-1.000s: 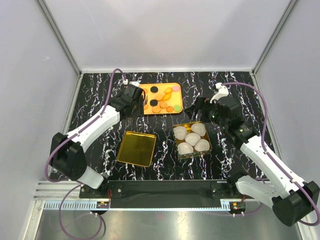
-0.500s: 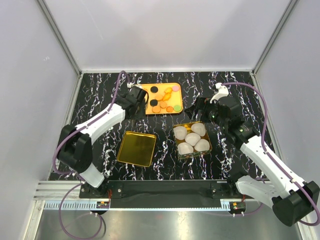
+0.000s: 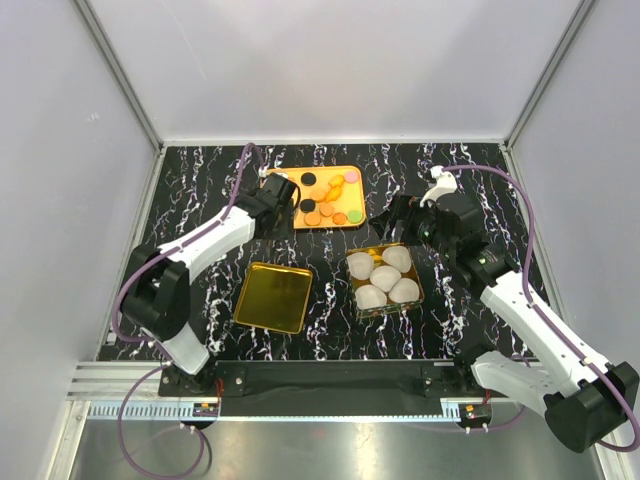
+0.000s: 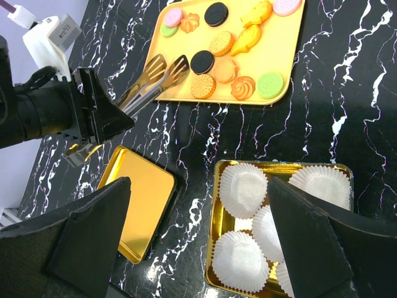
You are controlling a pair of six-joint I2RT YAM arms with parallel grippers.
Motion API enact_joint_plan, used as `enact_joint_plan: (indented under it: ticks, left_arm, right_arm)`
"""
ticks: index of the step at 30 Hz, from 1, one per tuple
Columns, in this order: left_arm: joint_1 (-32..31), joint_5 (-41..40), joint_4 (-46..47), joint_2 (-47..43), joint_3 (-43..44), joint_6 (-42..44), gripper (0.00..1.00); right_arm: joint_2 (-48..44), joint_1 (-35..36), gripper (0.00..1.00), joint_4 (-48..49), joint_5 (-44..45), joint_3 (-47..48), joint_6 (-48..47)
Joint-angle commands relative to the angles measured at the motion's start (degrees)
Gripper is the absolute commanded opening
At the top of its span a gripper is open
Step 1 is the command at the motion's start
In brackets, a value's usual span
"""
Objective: Pack the cookies
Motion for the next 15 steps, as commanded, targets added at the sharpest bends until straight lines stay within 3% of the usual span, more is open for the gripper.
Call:
enact_joint_plan:
  ticks: [1,15]
  left_arm:
    - [-0.37,0.57,2.68,0.51,0.8,0.64,0.5]
    - [-0.37,-2.51,0.05,-1.68,3.0,1.52,0.39]
  right_arm:
    - [-0.59,0.22,1.0,1.53,1.05,-0.11,-0.97]
    - [-1.03,0.22,1.0,1.35,1.23,-0.11,-0.97]
